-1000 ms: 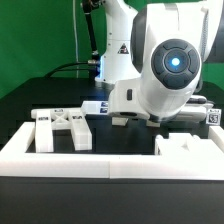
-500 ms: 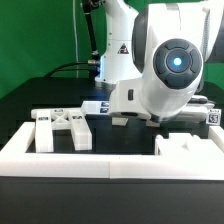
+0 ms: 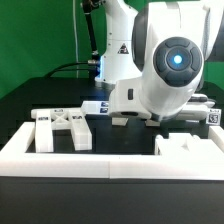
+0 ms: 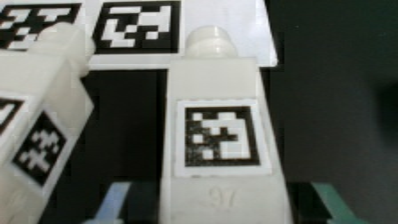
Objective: Assemble chair
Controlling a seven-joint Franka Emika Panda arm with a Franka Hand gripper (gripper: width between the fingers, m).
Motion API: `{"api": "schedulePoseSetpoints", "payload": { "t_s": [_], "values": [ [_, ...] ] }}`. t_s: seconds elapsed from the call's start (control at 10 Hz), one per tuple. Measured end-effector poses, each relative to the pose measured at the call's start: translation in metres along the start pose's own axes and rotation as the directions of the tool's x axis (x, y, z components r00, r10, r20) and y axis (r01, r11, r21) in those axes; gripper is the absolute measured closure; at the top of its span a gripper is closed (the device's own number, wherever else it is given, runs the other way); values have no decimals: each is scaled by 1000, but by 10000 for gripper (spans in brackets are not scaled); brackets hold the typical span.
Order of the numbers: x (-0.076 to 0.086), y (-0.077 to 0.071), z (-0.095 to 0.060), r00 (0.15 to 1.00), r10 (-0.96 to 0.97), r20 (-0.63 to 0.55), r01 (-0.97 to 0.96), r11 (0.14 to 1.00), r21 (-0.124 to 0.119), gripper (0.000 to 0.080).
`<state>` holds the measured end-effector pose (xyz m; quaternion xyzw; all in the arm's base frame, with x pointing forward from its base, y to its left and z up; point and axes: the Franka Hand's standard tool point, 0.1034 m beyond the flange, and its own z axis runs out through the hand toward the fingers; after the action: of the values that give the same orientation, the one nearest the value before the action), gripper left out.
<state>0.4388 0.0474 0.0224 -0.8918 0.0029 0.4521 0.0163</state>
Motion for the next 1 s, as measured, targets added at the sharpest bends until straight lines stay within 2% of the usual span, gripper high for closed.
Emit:
{"api": "schedulePoseSetpoints", "payload": {
  "t_s": [0.2,0.7,1.0],
  "values": [
    [-10,-2,-30,1000,-22,-7,22,1000,3,505],
    [2,-2,-39,995,-23,-96,24,1000,3,505],
    [-2,-5,-91,962,-48,-270,50,999,-1,505]
  ]
}}
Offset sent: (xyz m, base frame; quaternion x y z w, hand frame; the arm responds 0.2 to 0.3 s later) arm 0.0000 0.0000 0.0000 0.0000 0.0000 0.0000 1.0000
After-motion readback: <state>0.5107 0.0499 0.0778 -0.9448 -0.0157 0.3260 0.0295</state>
